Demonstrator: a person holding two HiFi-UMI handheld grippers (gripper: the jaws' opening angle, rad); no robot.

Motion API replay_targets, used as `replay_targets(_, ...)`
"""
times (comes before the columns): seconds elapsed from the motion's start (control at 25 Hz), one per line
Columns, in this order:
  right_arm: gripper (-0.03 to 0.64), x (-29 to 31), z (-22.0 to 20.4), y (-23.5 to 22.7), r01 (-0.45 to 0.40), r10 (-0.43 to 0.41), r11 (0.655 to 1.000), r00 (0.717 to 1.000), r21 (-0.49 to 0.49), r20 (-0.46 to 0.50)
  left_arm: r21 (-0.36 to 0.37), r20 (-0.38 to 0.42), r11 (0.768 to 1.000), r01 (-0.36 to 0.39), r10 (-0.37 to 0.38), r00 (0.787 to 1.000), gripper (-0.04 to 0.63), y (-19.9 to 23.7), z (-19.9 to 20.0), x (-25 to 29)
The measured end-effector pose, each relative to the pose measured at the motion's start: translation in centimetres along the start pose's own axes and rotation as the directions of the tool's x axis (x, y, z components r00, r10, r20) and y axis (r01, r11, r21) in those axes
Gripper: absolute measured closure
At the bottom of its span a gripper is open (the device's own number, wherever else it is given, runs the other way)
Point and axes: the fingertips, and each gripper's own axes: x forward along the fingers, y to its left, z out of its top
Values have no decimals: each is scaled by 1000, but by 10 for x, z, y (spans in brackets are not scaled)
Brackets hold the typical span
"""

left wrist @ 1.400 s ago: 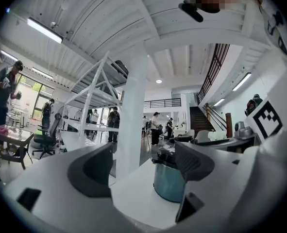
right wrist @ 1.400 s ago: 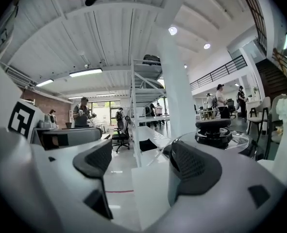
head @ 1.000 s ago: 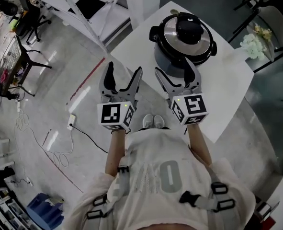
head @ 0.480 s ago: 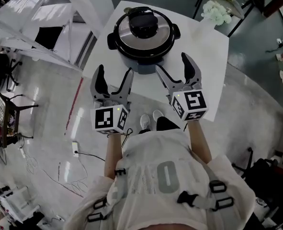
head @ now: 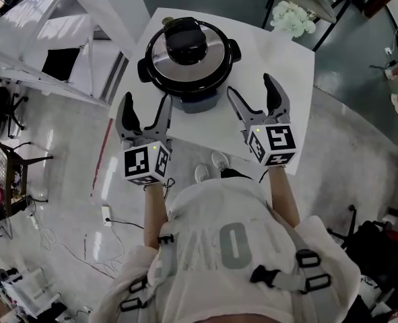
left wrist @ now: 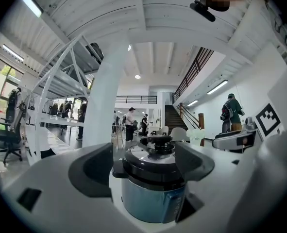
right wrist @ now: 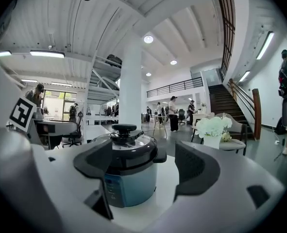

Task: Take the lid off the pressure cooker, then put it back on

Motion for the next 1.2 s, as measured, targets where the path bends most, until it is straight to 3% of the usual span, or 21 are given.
replay_targets(0.12,215,11,5,-4,-27,27,1000,1000,-7,0,17,-7,1000,18,-18,1000,215,-4,5,8)
replay_targets(0.24,215,30,19,-9,-106,107,994,994,-34,16,59,10,987,148,-149,989,215,-19,21,32)
replay_targets(0.32,216,44,36,-7,-180,182,982,982,-63,41,120,-41,959,258,-255,966,215,-29,29,53)
replay_targets(0.44,218,62,54,8,-295,303,944,953,-147,31,222,-144,905,363,-337,930,215,-37,36,80)
replay_targets(0.68,225,109,58,34,-534,522,794,844,-291,-124,273,-253,825,495,-435,864,216,-41,38,123)
replay_targets(0.84,252,129,50,40,-641,595,703,767,-308,-239,261,-348,765,589,-495,796,218,-46,24,133)
replay_targets(1.0,261,143,40,46,-719,655,641,695,-269,-297,199,-395,752,628,-525,754,248,-45,12,142)
replay_targets(1.2,261,154,32,53,-772,697,588,635,-241,-334,150,-427,736,660,-553,715,287,-44,1,148)
